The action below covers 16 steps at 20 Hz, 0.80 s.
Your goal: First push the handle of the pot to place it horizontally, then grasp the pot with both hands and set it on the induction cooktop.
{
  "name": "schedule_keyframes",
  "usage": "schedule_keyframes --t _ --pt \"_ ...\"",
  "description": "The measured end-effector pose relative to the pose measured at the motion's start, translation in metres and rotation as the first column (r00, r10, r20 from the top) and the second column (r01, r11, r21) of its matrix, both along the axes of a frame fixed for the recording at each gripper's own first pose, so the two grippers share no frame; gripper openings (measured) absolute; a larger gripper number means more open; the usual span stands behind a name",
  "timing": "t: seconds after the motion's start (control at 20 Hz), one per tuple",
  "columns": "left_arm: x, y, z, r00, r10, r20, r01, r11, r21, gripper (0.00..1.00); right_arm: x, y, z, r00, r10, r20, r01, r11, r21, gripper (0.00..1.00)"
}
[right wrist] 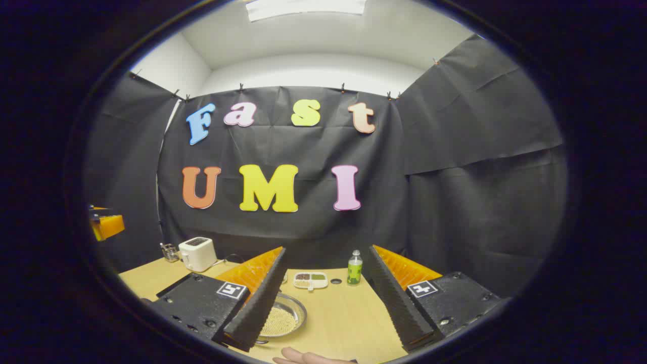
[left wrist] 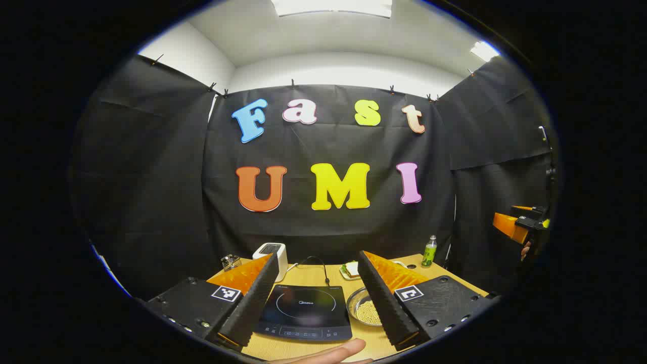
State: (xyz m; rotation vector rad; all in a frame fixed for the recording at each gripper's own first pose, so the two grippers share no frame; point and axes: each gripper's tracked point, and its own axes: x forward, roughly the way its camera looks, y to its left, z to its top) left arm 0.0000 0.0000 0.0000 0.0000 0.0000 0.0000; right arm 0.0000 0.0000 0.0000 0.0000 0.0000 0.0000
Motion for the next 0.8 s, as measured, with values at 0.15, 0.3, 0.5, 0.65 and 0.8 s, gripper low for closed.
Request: schedule_keyframes --t 0.15,0.3,0.5,0.65,0.8 --pt "-0.002 0.000 -0.002 1.000 0.008 -0.004 -0.008 1.000 -0.007 0.94 0.004 0.004 -0.003 1.000 0.010 -0.006 -0.010 1.000 0.004 0.96" --pt "-0.006 0.006 -0.002 1.000 0.027 -0.006 -0.027 1.000 -0.014 0.94 0.007 0.013 -0.009 1.000 0.023 -0.017 -0.023 1.000 -0.004 0.96" --pt "-0.009 0.011 -0.004 1.000 0.018 0.003 -0.018 1.000 -0.005 0.94 0.013 0.022 -0.018 0.999 0.031 -0.035 -0.031 0.999 -0.015 0.96" --pt "-0.008 0.015 -0.006 1.000 0.024 0.009 -0.024 1.000 -0.003 0.94 0.017 0.029 -0.018 0.998 0.046 -0.032 -0.046 0.999 -0.004 0.96" --pt "-0.006 0.024 -0.007 0.998 0.047 0.029 -0.047 0.999 0.008 0.94 0.020 0.029 -0.019 0.998 0.042 -0.035 -0.043 0.999 -0.005 0.96"
